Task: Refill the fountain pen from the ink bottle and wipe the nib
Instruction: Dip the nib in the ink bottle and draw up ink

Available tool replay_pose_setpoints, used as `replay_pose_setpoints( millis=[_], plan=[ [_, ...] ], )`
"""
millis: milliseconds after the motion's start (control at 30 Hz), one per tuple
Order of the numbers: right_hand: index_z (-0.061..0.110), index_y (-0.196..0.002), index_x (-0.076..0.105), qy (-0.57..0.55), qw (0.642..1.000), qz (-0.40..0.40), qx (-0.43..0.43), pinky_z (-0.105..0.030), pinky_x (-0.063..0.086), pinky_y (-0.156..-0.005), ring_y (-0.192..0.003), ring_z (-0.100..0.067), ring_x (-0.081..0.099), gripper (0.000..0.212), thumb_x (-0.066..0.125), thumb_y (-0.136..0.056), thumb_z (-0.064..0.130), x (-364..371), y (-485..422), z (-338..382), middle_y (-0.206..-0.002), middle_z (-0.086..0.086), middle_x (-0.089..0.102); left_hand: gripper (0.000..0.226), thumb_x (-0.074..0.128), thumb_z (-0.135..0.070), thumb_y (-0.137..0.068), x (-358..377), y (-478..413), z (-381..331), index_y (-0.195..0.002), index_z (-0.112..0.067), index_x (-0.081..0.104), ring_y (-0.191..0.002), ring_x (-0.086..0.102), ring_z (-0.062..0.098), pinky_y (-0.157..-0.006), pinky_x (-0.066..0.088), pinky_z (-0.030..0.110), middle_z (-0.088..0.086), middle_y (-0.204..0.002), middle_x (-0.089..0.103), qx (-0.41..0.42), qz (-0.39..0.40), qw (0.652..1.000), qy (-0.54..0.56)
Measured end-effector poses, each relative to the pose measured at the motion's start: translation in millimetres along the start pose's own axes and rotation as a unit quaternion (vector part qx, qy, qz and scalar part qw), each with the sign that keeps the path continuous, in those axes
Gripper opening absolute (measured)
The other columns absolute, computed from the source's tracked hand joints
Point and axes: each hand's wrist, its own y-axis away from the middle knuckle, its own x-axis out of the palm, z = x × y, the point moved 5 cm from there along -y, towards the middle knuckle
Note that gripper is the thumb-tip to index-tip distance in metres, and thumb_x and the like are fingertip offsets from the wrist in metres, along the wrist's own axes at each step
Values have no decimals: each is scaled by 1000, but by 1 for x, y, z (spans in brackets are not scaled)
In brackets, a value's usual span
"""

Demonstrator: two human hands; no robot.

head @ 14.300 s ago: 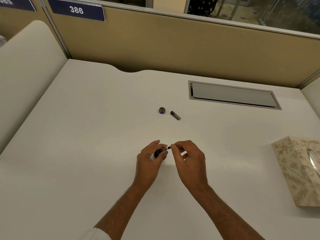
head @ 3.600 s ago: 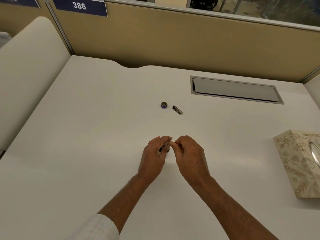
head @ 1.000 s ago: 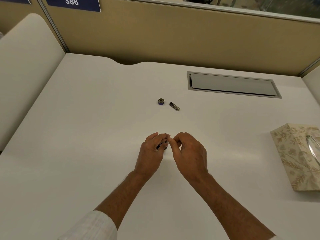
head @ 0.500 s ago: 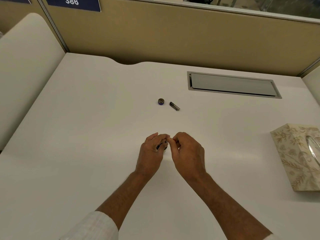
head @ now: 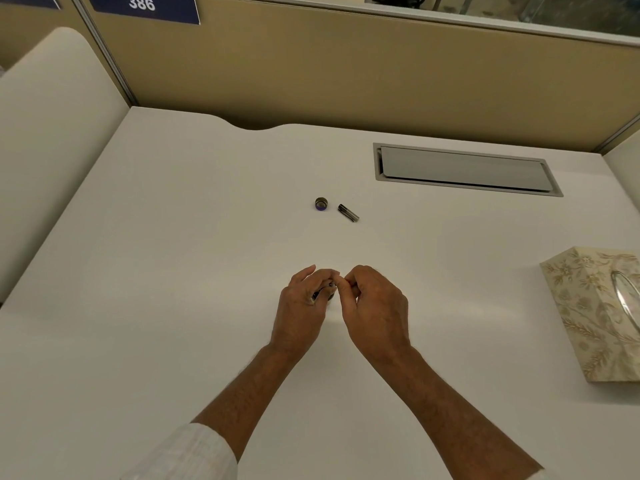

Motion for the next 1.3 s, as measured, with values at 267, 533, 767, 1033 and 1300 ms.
replay_pose_setpoints(
  millis=[267,533,767,1033,1300],
  plan=[
    [16,-72,57,-9,1000,-3,2,-34,45,-48,-54,-16,48,24,66,-95,21,-1,2,-1,-62,5,54,29,67,4,-90,-1,3,-3,-113,-11,74,-127,56,20,-90,34,-5,-39,-104,55,13,-26,999,45],
    [17,-75,58,-15,1000,5,8,-24,41,-50,-55,-12,47,23,65,-96,25,0,4,-1,-66,6,56,35,71,-2,-89,5,3,8,-122,-15,70,-118,64,18,-96,40,2,-8,-122,67,5,-17,999,50],
    [18,-76,59,-27,999,-2,20,-17,37,-51,-55,-8,46,22,66,-95,28,-7,5,-2,-67,9,57,38,72,-13,-90,-5,17,-5,-124,-29,68,-126,48,-6,-96,41,6,-15,-133,61,-47,-60,995,68],
    [19,-77,59,-40,999,-6,16,-27,48,-52,-57,-6,48,21,66,-95,28,-10,3,0,-67,13,55,5,71,-17,-91,-9,44,-21,-88,-18,74,-77,74,8,-73,58,26,-6,-80,78,-287,-173,906,257],
    [19,-79,61,-62,998,1,26,-37,53,-58,-64,-12,57,21,64,-96,32,-13,6,-1,-70,9,60,32,60,-28,-99,23,43,-14,-108,1,71,-94,76,28,-86,59,39,18,-100,78,-508,-16,680,528]
  ],
)
